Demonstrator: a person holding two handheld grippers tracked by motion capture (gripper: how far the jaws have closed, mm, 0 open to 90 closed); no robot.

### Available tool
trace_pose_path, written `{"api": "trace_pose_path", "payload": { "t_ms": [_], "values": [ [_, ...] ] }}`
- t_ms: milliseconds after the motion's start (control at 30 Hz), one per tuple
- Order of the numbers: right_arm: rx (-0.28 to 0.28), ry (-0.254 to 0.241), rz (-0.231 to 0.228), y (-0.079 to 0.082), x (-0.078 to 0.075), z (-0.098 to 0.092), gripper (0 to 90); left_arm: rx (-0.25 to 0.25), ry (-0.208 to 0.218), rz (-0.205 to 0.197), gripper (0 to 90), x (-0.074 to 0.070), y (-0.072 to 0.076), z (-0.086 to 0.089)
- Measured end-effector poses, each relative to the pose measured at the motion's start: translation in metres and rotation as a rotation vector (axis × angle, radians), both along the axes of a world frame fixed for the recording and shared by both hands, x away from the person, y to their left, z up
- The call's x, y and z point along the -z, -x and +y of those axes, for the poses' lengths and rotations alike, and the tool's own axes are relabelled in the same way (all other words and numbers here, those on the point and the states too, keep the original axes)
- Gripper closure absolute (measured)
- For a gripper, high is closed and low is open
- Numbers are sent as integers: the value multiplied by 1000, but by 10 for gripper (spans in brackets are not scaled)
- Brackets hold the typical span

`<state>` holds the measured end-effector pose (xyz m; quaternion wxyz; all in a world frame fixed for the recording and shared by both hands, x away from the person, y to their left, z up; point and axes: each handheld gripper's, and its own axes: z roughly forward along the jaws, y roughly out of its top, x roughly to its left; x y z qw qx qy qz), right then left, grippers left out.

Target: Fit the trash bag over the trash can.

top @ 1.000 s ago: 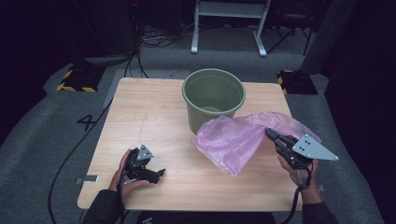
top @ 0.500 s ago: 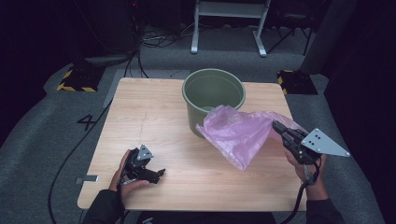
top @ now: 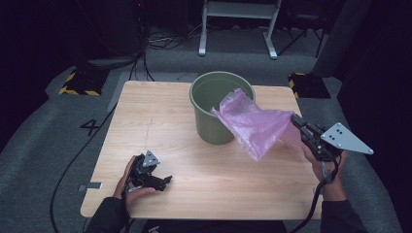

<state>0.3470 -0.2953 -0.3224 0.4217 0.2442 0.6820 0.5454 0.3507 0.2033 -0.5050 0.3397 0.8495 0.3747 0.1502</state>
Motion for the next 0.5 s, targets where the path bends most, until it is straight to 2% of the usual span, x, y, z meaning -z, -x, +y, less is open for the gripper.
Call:
{"api": "trace_pose_path", "payload": {
  "t_ms": [133,233,300,367,500],
  "values": [
    [1,-22,9,-8,-6,-1,900,10,6,-4,39,0,0,0],
    [27,7,3,-17,-12,4,900,6,10,-7,163,-3,-1,0],
    [23,6,9,-20,-13,5,900,4,0,-21,190,-5,-1,-1],
    [40,28,14,-28,-14,10,900,0,7,-35,175,-9,-1,-1],
    [58,36,17,-35,-17,14,900,0,19,-85,159,-23,0,-3]
  ]
}}
